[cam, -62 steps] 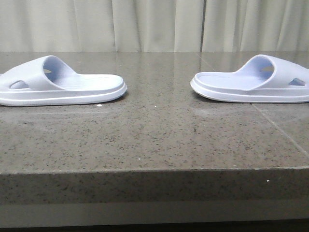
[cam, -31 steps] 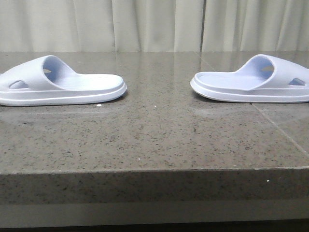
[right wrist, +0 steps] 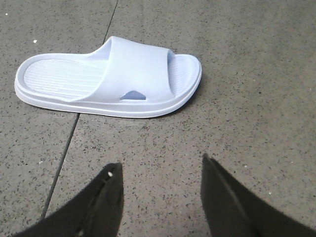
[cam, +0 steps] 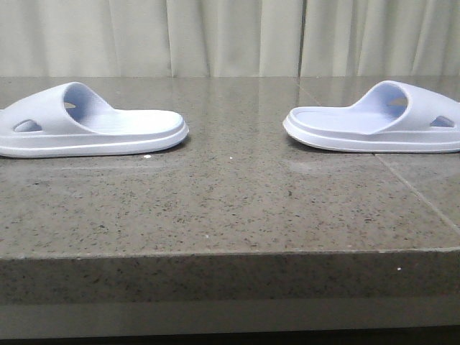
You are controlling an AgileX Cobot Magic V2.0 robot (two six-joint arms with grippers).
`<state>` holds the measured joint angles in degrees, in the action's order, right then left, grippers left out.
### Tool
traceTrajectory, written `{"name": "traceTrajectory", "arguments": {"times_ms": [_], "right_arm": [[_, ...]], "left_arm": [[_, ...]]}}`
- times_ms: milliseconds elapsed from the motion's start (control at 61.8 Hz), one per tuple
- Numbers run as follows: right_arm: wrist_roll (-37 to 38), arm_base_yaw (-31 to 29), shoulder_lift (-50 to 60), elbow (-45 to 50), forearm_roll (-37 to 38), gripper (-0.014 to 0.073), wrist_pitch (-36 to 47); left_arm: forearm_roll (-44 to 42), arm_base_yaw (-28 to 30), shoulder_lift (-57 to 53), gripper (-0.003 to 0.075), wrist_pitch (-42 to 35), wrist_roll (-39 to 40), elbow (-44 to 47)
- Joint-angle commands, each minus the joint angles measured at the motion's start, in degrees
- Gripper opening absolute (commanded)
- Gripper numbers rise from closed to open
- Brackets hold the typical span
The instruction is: Insert blue slippers together front up
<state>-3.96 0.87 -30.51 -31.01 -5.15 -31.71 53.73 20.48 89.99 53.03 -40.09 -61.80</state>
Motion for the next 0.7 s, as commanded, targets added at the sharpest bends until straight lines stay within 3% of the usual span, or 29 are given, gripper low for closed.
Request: {"name": "traceTrajectory", "arguments": {"times_ms": [0, 340, 680], "right_arm": [[-0.1, -0.3, -0.5, -2.0, 0.0, 0.0395, 3.8], [-0.1, -0.3, -0.5, -2.0, 0.0, 0.0395, 3.8], [-0.1, -0.3, -0.5, -2.0, 0.0, 0.0395, 3.8]], "left_arm": [[3.5, -1.9, 0.2, 0.0438, 0.2, -0.4, -2.9], [3.5, -6.8, 5.4, 0.0436, -1.0, -0.4, -4.2], [3.9, -9.5, 8.2, 0.0228, 0.9, -0.4, -4.2]]}}
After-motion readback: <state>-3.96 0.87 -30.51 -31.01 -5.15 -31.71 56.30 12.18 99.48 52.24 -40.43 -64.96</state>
